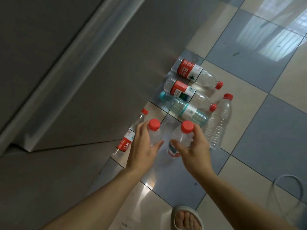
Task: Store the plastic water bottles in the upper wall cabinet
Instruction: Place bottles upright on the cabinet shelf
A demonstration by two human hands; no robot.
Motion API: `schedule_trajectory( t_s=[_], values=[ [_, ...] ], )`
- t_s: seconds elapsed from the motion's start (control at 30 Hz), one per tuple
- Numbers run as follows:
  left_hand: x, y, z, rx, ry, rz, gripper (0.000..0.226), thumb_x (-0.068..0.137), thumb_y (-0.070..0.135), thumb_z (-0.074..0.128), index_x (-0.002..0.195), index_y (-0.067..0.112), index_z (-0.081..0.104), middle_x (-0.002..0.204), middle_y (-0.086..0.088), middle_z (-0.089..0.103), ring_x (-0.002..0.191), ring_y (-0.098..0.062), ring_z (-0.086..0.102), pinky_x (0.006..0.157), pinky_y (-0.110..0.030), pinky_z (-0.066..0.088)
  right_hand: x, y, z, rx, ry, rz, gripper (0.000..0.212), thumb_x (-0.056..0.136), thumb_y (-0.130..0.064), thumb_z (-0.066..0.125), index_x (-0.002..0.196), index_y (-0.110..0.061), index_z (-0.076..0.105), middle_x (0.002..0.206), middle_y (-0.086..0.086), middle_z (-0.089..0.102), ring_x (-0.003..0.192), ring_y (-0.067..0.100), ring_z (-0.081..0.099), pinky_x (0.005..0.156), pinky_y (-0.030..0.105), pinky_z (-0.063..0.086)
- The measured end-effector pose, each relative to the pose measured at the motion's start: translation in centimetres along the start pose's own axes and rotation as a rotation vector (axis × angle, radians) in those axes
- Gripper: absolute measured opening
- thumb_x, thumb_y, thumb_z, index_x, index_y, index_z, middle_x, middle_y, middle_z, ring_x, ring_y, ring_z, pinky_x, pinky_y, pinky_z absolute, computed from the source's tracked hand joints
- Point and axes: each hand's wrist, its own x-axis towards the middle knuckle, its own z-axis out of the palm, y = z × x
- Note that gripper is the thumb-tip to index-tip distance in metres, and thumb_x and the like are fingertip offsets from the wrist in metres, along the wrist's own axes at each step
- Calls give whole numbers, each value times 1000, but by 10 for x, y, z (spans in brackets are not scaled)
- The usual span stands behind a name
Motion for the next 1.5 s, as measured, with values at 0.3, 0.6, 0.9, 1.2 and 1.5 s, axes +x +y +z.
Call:
schedule_trajectory(
  t_s=[0.3,0.6,0.9,1.2,1.5],
  values=[
    [15,30,16,-66,184,83,69,81,19,86,136,5,47,139,-13,49,122,-3,40,98,5,27,28,7,-31,-277,31,-340,56,83,-18,83,131,-23,54,131,-3,58,119,19,54,101,39,47],
    [6,11,29,-67,192,32,76,76,30,90,134,25,41,123,16,45,108,3,46,88,-23,45,27,33,-29,-141,10,-107,78,77,-23,89,138,-34,41,132,-12,57,118,10,57,99,32,50],
    [26,-4,50,-362,156,-301,64,65,25,95,118,34,60,106,14,71,102,-11,69,88,-26,54,51,49,-22,-27,-58,20,69,71,-3,87,125,-34,56,116,-9,66,105,4,65,80,17,54],
    [21,36,12,-327,73,-287,61,68,28,94,120,27,62,106,7,72,100,-15,69,87,-33,57,36,7,-34,3,-90,52,72,71,-18,92,132,-31,56,118,-12,68,107,7,64,92,34,53],
    [-29,140,-78,-280,77,-200,54,63,45,95,107,34,67,94,16,73,87,-3,70,61,-5,48,-38,-130,-107,-2,-71,-24,73,72,-32,91,136,-29,56,125,-11,66,112,9,63,98,34,52]
  ],
)
